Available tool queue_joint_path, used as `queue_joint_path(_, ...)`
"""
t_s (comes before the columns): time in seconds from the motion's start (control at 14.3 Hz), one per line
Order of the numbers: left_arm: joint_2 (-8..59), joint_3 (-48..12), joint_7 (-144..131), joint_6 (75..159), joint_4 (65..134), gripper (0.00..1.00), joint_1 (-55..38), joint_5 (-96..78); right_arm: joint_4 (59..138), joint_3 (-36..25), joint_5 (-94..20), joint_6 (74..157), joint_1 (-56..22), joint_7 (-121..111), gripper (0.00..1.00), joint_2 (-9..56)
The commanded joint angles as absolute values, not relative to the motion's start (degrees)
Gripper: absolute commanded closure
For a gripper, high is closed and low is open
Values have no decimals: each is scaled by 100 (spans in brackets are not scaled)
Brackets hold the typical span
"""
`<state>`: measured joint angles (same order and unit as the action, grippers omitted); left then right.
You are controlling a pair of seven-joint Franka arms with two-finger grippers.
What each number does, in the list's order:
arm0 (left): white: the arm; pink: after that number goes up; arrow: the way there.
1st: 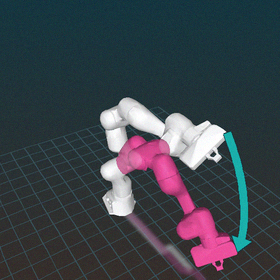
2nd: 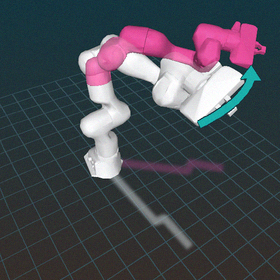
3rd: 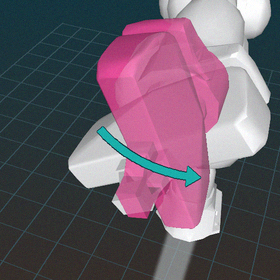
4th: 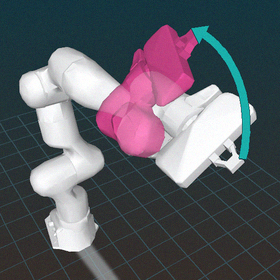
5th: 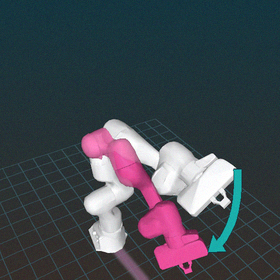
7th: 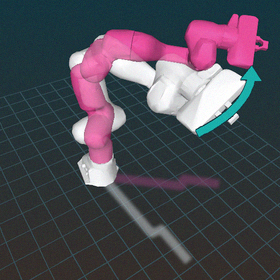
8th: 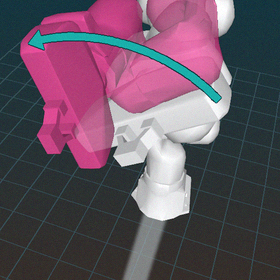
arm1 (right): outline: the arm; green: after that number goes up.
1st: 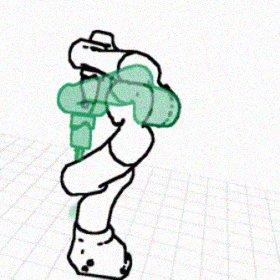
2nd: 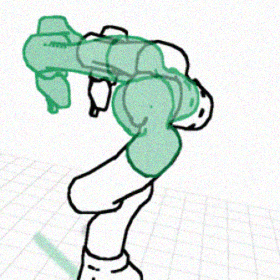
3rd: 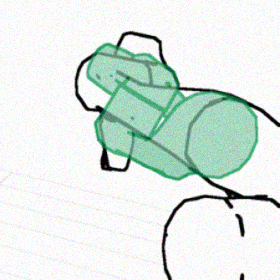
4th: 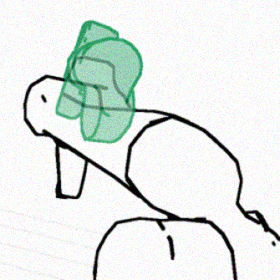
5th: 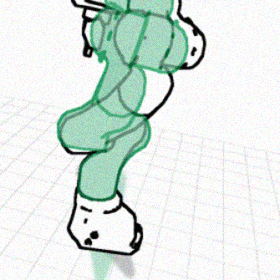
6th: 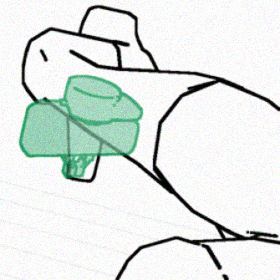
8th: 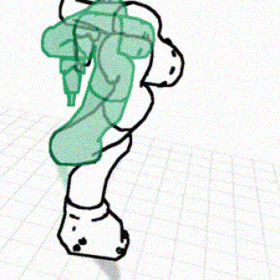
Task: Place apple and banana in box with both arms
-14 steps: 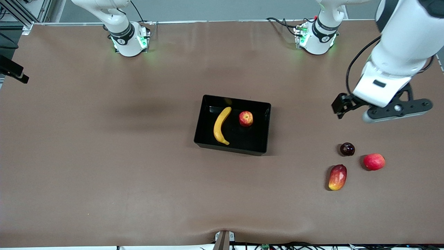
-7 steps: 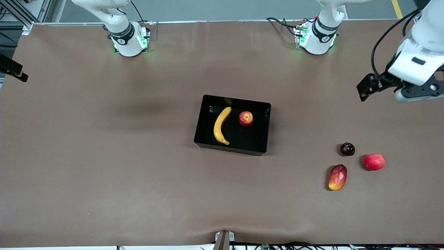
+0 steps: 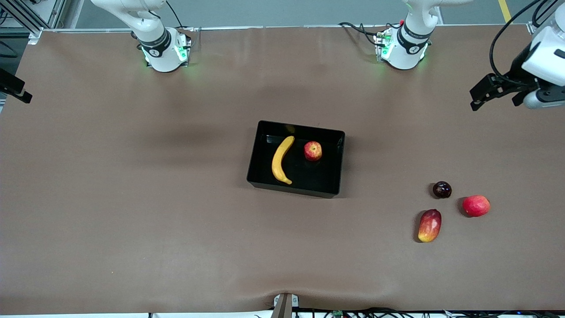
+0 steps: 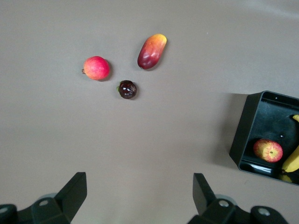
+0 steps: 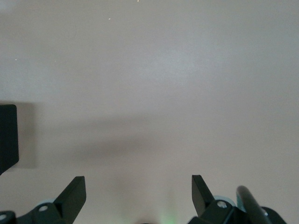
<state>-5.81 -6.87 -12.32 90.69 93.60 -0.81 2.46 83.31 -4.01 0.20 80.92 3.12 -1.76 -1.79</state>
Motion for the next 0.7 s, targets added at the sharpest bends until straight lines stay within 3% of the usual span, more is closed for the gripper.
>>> queue_joint_path(0.0, -809, -721, -1178, 8966, 9536, 0, -79, 141, 8227, -343, -18, 8042, 413, -220, 0, -158)
queue_joint_path(0.63, -695, -809, -537, 8930, 9335, 0, -26, 167, 8227, -343, -18, 8042, 413, -211, 0, -158)
